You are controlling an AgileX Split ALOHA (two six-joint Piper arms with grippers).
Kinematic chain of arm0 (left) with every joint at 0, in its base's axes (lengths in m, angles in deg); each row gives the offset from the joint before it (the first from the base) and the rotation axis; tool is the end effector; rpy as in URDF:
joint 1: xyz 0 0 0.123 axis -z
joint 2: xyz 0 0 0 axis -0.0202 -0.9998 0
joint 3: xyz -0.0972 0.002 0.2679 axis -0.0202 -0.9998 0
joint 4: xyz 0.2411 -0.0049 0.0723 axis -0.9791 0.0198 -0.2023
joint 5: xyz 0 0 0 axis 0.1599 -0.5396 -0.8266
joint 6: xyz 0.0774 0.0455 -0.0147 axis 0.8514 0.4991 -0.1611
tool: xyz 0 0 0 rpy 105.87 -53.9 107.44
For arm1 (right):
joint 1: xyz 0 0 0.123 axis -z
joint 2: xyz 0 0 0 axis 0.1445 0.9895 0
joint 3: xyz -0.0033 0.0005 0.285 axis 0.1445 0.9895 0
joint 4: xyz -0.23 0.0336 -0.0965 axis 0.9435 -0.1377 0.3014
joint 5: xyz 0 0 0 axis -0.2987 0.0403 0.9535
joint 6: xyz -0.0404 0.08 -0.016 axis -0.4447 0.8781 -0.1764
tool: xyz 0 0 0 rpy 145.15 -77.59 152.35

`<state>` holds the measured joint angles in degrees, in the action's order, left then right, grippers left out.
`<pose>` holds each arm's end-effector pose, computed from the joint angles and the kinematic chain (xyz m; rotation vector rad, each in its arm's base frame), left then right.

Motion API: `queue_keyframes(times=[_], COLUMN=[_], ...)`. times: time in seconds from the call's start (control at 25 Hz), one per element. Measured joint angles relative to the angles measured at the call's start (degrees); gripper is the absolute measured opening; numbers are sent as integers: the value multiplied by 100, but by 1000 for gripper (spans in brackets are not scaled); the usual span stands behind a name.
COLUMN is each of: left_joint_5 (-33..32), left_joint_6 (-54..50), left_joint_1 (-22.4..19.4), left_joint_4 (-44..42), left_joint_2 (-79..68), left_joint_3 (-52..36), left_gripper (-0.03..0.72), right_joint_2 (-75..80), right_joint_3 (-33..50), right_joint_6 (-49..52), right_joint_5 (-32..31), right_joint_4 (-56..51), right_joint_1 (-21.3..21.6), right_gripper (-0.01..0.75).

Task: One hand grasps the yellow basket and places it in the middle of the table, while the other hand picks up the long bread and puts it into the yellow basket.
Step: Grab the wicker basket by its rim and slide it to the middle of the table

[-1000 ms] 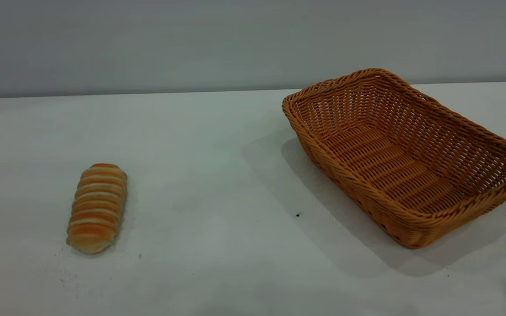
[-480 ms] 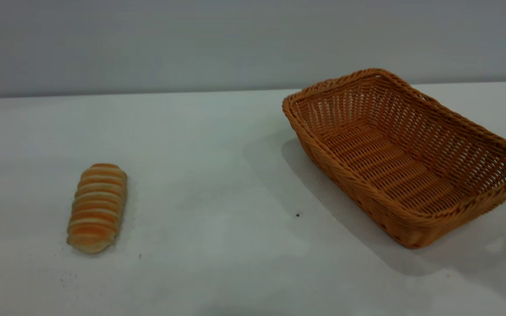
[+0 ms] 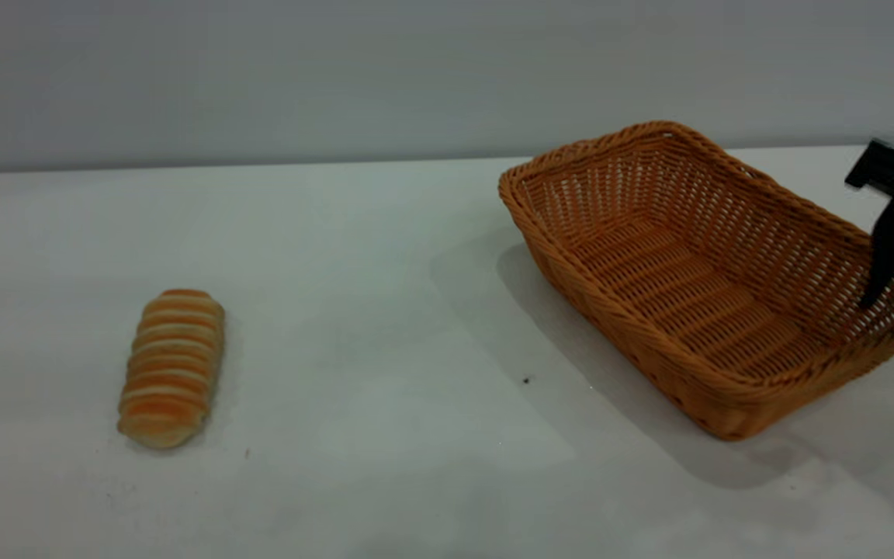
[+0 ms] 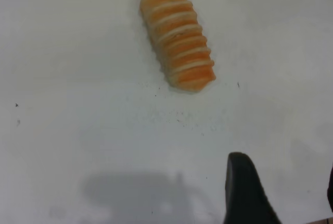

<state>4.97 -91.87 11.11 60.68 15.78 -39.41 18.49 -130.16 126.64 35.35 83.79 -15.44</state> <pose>0.1442 -0.0341 0.2599 0.1348 2.3542 -0.1940 0.2927 0.0396 0.1290 1.0123 2.6310 0.2896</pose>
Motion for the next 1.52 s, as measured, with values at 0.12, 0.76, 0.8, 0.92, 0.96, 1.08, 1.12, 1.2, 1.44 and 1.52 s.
queue_keyframes(times=[0.12,0.76,0.8,0.92,0.96,1.08,1.12,1.2,1.44,1.52], left_joint_5=[0,5,5,0,0,-12,-12,-12,-16,-16], left_joint_6=[0,-6,-21,-21,-21,-21,-21,-21,-21,-21], left_joint_1=[0,0,0,0,0,0,0,0,0,0], left_joint_4=[0,0,0,0,0,4,4,4,4,18], left_joint_2=[0,0,0,0,0,0,0,0,0,0], left_joint_3=[0,0,0,0,0,0,0,0,0,0], left_gripper=[433,433,433,433,433,433,433,433,433,433], right_joint_2=[270,962,962,962,966,973,973,973,992,1017], right_joint_3=[-10,-59,-90,-196,-243,-515,-660,-949,-1456,-1474], right_joint_6=[-104,-235,-297,-565,-600,-880,-1014,-1455,-3462,-4240], right_joint_5=[227,1143,1201,1133,1050,707,565,194,-796,-882], right_joint_4=[-100,-452,-446,-332,-338,-338,-342,-422,-1802,-2494], right_joint_1=[0,25,33,33,33,37,44,44,1,-107], right_gripper=[534,173,134,94,95,94,94,94,94,94])
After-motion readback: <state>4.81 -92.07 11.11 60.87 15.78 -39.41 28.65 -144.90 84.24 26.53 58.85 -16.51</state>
